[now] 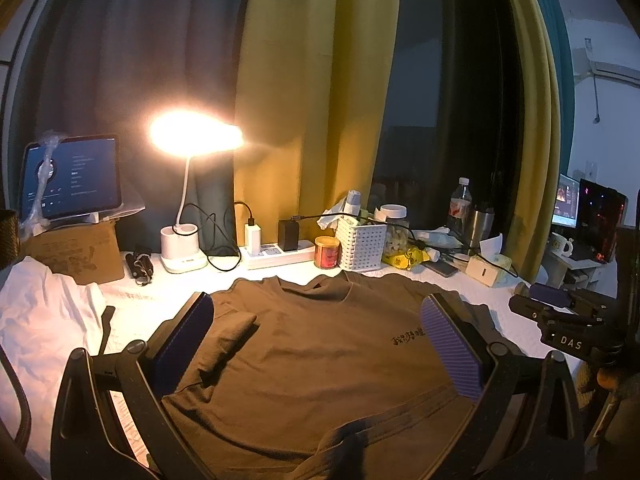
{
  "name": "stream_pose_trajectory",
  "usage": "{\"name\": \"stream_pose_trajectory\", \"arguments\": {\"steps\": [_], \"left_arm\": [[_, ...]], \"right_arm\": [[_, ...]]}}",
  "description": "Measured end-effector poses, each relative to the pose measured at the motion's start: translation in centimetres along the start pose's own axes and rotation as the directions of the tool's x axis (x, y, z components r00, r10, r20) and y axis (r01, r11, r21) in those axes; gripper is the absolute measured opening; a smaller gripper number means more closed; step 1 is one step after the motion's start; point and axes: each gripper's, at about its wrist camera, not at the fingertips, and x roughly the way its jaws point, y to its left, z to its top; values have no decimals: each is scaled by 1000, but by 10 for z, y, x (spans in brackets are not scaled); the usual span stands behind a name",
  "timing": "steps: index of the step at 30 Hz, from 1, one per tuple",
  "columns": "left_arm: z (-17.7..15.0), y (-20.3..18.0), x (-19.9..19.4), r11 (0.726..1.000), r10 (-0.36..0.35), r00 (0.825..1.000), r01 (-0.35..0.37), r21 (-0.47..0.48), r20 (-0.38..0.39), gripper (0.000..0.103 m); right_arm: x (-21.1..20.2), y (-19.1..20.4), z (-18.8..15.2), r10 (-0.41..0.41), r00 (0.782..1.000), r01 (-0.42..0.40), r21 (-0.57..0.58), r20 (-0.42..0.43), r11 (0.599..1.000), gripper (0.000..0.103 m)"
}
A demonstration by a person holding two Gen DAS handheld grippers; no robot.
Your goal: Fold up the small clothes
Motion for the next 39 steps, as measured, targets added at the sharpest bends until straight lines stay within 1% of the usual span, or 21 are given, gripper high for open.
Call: {"name": "stream_pose_trajectory", "arguments": {"steps": [1,2,4,10,13,17,21,30,35,39], "left_arm": [[1,-1,2,1000,-2,1000,2,-4,3,102],[0,-2,3,1000,-10,1000,10,-16,22,102],[1,-5,8,1000,-6,1000,7,-8,21,102],[1,-16,29,1000,-2,1000,2,9,-22,102],[2,-20,39,1000,4,999,-3,17,-42,102],[1,-23,53,1000,16,999,-15,28,-42,102],[0,-22,71,1000,20,997,-18,22,-76,102],[5,-22,113,998,45,993,-41,40,-105,102],[5,-15,134,998,64,990,-60,36,-125,102],[2,-11,151,997,72,986,-68,31,-153,102]], "right_arm": [[4,-3,0,2,1000,-2,5,-3,1000,52],[6,-5,0,3,1000,-3,8,-6,1000,52],[12,-10,-1,6,1000,-6,15,-12,1000,52],[33,-33,-4,4,999,-3,39,-39,999,52],[47,-52,-7,-9,998,12,56,-61,998,52],[69,-79,-9,-38,995,45,73,-93,996,52],[86,-94,-9,-50,991,61,82,-121,995,52],[144,-129,-3,-42,981,57,75,-188,996,52],[182,-143,2,-8,973,28,83,-233,996,52],[219,-155,4,16,958,11,92,-288,996,52]]}}
